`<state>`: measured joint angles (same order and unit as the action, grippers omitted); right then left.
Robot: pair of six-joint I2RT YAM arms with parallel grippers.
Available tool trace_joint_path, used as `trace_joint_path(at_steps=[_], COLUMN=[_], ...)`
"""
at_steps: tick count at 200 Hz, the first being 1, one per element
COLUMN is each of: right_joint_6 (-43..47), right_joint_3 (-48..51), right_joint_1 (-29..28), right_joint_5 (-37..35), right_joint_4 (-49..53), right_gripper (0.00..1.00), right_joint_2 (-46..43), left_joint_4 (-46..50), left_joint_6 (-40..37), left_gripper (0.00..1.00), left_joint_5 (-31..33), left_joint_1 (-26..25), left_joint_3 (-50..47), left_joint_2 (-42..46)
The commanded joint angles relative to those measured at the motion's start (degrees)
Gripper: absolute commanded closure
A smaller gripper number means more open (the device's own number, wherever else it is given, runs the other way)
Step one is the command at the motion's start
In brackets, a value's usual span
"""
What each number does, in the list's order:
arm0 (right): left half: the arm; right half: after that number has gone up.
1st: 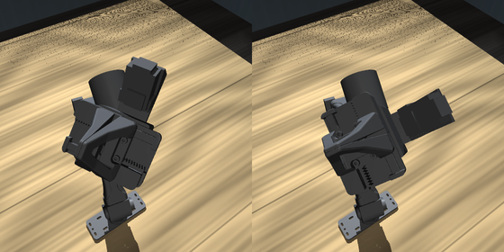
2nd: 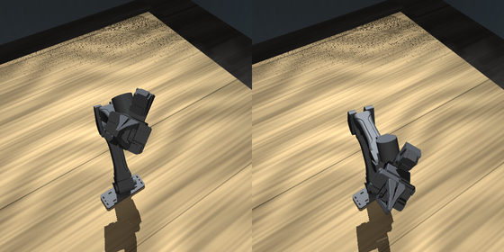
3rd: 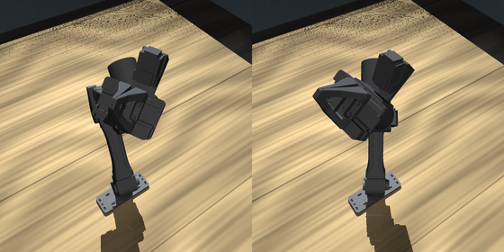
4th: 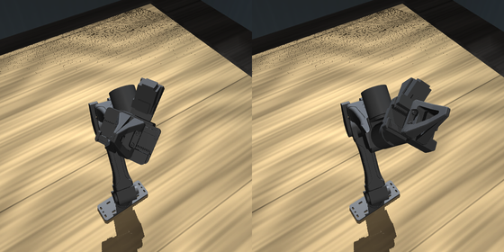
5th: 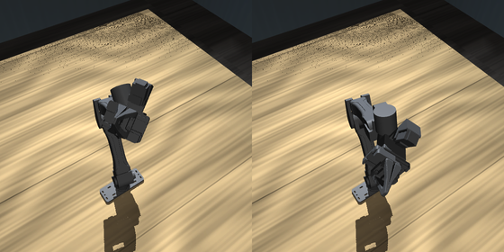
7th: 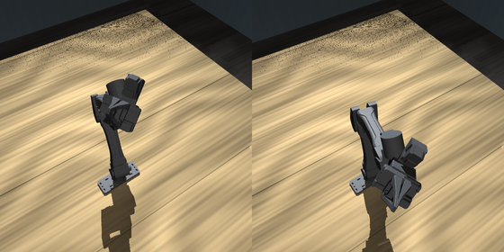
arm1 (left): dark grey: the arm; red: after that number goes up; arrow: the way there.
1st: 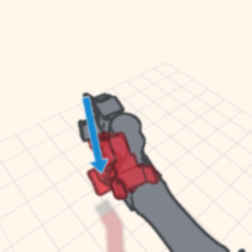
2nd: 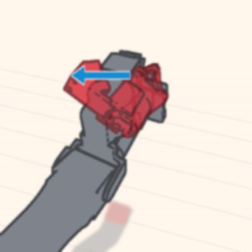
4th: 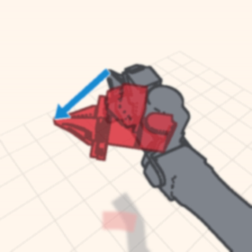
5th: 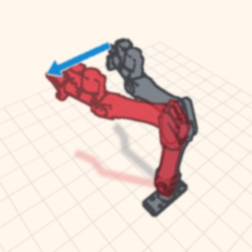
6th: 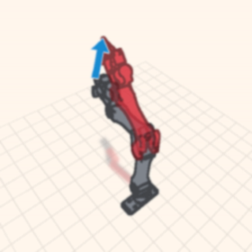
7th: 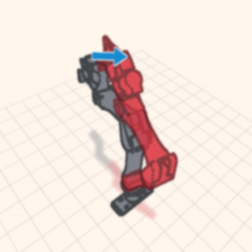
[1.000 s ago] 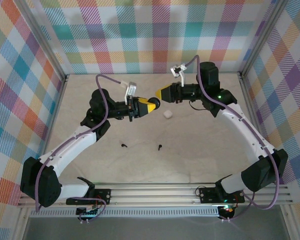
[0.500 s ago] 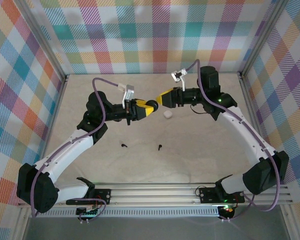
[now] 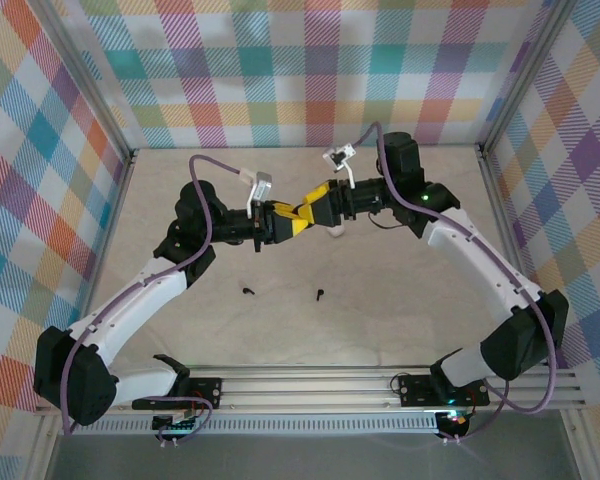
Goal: Insert the wireless bluetooth earbuds into the charging case
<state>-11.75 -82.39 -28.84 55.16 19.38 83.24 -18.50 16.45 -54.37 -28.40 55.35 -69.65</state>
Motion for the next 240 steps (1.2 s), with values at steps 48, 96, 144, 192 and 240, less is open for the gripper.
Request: trace_joint_path(at_steps=[48,96,144,192,240], right_joint_6=[7.1,2.2,-3.4,-3.3,-8.0], right_joint_3=[-3.7,-5.0,-4.9,-2.8,-1.1], right_joint_1=[0.4,2.5,4.2,4.2,6.7], right_joint_5=[-2.3,-2.7,1.4,1.0,-14.3], right_joint_4=[7.3,5.4,1.0,0.7,4.4], right_gripper=[0.3,0.31,0.32,0.32,0.27], right_joint_2=[3.2,6.7,10.0,8.5,1.6], left_joint_4=[1.9,1.6,1.6,1.4,6.6], left_joint_6=[-2.9,-3.1,-3.3,-3.4,-6.8], left_gripper=[1.0,1.0,1.0,1.0,1.0], left_joint_5=[-1.5,-2.3,-2.1,-1.6,2.5], left_joint_1=[-0.6,-0.7,-0.7,-0.7,-0.4], left_joint_3=[2.1,1.5,1.4,2.0,0.9], left_joint_2=[3.1,3.6,3.9,3.0,3.3])
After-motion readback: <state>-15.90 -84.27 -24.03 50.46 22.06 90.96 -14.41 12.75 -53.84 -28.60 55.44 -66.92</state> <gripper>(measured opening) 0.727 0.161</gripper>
